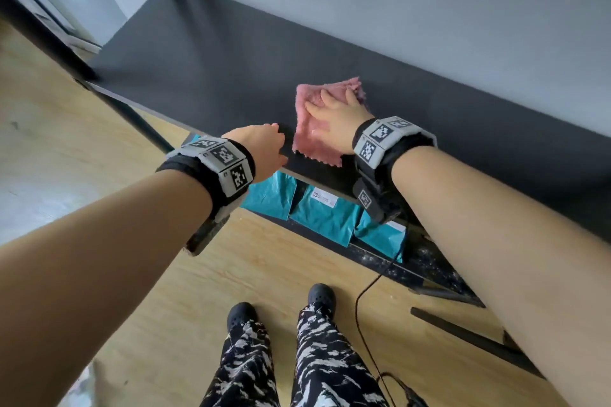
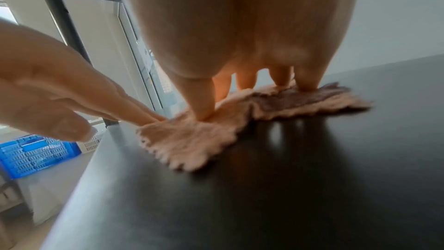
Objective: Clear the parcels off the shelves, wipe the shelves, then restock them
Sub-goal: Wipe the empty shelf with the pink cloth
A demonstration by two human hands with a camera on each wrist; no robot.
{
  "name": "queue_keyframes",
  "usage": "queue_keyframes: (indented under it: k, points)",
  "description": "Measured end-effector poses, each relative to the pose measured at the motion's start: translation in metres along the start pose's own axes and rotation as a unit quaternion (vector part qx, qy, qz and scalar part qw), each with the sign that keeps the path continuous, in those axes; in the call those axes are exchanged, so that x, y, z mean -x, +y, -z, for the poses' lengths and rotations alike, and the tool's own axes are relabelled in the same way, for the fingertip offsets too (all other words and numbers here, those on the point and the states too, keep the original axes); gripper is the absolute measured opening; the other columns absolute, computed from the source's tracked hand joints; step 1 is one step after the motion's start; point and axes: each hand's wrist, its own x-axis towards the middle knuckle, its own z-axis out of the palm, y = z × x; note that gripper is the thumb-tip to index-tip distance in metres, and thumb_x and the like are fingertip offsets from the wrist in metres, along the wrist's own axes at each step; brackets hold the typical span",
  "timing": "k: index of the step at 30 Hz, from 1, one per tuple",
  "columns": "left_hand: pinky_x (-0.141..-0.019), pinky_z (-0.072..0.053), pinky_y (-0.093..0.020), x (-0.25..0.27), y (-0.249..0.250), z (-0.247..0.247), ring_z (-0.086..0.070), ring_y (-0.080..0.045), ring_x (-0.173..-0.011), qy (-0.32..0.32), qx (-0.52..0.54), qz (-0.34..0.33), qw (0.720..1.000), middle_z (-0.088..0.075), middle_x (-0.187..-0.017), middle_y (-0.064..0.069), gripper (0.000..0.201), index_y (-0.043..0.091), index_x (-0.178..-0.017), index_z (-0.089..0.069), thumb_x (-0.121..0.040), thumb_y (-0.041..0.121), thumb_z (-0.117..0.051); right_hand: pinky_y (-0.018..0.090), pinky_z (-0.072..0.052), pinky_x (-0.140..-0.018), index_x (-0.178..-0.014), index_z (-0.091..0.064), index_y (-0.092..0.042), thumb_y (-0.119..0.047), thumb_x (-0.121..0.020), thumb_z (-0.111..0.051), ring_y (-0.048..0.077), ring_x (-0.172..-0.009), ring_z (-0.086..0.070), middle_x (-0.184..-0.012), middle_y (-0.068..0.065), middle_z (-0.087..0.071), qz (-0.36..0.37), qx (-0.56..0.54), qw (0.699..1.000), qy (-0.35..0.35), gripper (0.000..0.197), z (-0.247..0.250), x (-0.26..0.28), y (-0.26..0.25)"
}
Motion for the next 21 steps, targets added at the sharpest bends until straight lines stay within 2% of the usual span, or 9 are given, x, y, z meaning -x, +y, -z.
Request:
queue_keyframes:
  k: [3,5,8,11,15,18,21]
  points:
    - [-0.103,-0.04,-0.042,-0.007,0.006,0.009,-0.041,-0.029,-0.128,0.025,0.024,0.046,0.998,-0.036,-0.142,-0.014,0.071,0.003,-0.136,-0.039,-0.088,0.054,-0.051,0.052,-0.001,-0.117,-0.15,-0.009,-0.033,-0.05,-0.095,-0.037,0.045,-0.142,0.007,-0.159,0.004,0.002,-0.039,-0.032,0.999,0.013,0.064,0.003,0.012,0.032]
    - [-0.107,-0.036,-0.041,-0.012,0.01,0.013,-0.035,-0.03,-0.133,0.017,0.016,0.068,0.997,-0.03,-0.145,-0.018,0.088,0.0,-0.138,-0.032,-0.081,0.064,-0.052,0.053,-0.002,-0.117,-0.15,-0.009,-0.032,-0.05,-0.095,-0.038,0.045,-0.142,0.006,-0.159,0.004,0.002,-0.095,-0.045,0.994,0.026,0.065,0.007,0.014,0.06]
    - [-0.111,-0.032,-0.043,-0.018,0.012,0.015,-0.024,-0.032,-0.14,-0.014,-0.002,0.092,0.996,-0.017,-0.153,-0.021,0.106,-0.002,-0.144,-0.021,-0.074,0.072,-0.051,0.056,-0.003,-0.115,-0.15,-0.01,-0.031,-0.048,-0.095,-0.038,0.045,-0.142,0.003,-0.159,0.003,0.001,-0.161,-0.059,0.985,0.028,0.064,0.014,0.005,0.092]
    - [-0.108,-0.036,-0.045,-0.025,0.007,0.012,-0.025,-0.029,-0.14,-0.012,0.0,0.098,0.995,-0.014,-0.155,-0.017,0.114,0.0,-0.145,-0.02,-0.068,0.077,-0.054,0.055,0.0,-0.116,-0.15,-0.007,-0.031,-0.049,-0.094,-0.037,0.045,-0.142,0.004,-0.159,0.003,0.004,-0.177,-0.047,0.983,0.027,0.066,0.027,-0.01,0.097]
    - [-0.11,-0.035,-0.045,-0.027,-0.001,0.006,-0.021,-0.026,-0.143,-0.009,0.016,0.089,0.996,-0.009,-0.157,-0.013,0.117,0.005,-0.148,-0.013,-0.066,0.076,-0.056,0.057,-0.004,-0.115,-0.15,-0.005,-0.031,-0.05,-0.095,-0.035,0.044,-0.142,0.001,-0.159,0.002,0.003,-0.15,-0.015,0.988,0.024,0.066,0.047,-0.038,0.083]
    - [-0.115,-0.027,-0.042,-0.026,-0.003,0.003,-0.012,-0.025,-0.145,-0.013,0.017,0.075,0.997,-0.003,-0.158,-0.011,0.113,0.007,-0.15,-0.005,-0.072,0.072,-0.055,0.056,-0.004,-0.116,-0.15,-0.005,-0.032,-0.05,-0.095,-0.034,0.043,-0.142,-0.001,-0.159,0.002,0.004,-0.098,0.011,0.995,0.023,0.065,0.059,-0.058,0.059]
    - [-0.116,-0.024,-0.041,-0.025,-0.002,0.003,-0.011,-0.025,-0.146,-0.012,0.02,0.078,0.997,-0.001,-0.158,-0.011,0.111,0.008,-0.15,-0.003,-0.074,0.07,-0.055,0.056,-0.001,-0.115,-0.15,-0.007,-0.031,-0.041,-0.097,-0.035,0.047,-0.141,0.003,-0.159,0.004,0.004,-0.027,0.027,0.999,0.011,0.061,0.061,-0.064,0.024]
